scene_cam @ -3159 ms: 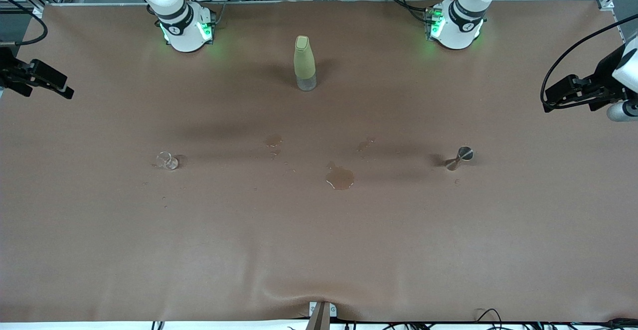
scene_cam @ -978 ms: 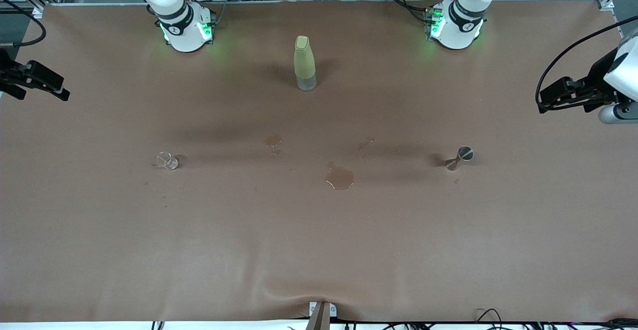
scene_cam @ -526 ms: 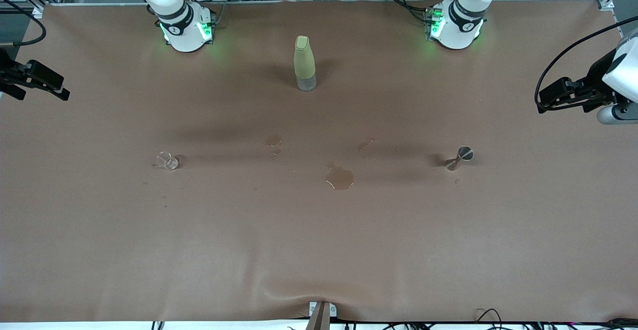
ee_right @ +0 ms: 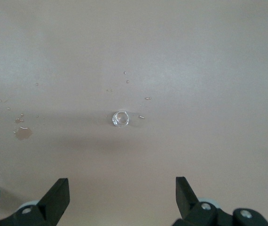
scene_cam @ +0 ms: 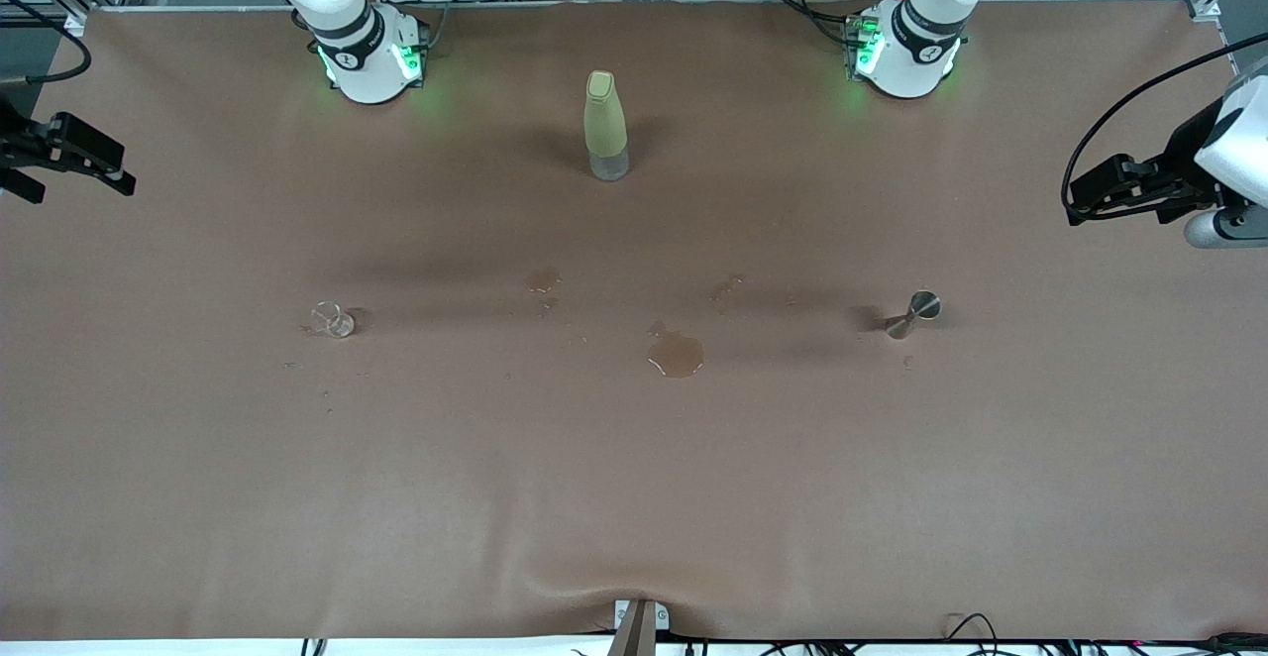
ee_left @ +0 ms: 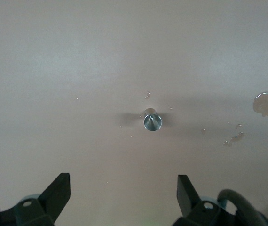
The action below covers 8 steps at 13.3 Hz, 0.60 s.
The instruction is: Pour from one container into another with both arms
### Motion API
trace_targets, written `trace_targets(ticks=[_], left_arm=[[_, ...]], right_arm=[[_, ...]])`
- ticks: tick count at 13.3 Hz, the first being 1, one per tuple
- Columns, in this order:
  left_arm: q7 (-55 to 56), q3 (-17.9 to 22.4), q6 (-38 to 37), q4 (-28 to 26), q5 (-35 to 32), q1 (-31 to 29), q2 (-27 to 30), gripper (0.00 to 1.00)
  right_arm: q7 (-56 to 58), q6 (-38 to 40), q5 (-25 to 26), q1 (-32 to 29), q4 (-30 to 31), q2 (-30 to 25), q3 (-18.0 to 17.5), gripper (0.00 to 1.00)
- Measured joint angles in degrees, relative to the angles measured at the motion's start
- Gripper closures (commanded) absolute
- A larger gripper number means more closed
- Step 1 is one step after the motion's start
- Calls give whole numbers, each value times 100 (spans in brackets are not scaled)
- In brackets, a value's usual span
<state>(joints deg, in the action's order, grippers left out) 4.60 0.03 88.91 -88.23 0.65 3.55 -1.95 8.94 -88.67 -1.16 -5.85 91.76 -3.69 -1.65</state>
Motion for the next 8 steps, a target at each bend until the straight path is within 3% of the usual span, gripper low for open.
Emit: trace_targets(ticks=[8], left_arm=[[0,3,0,-2,0,-7,0,0]], right_arm=[[50,0,1,-25,0,0,0,0]])
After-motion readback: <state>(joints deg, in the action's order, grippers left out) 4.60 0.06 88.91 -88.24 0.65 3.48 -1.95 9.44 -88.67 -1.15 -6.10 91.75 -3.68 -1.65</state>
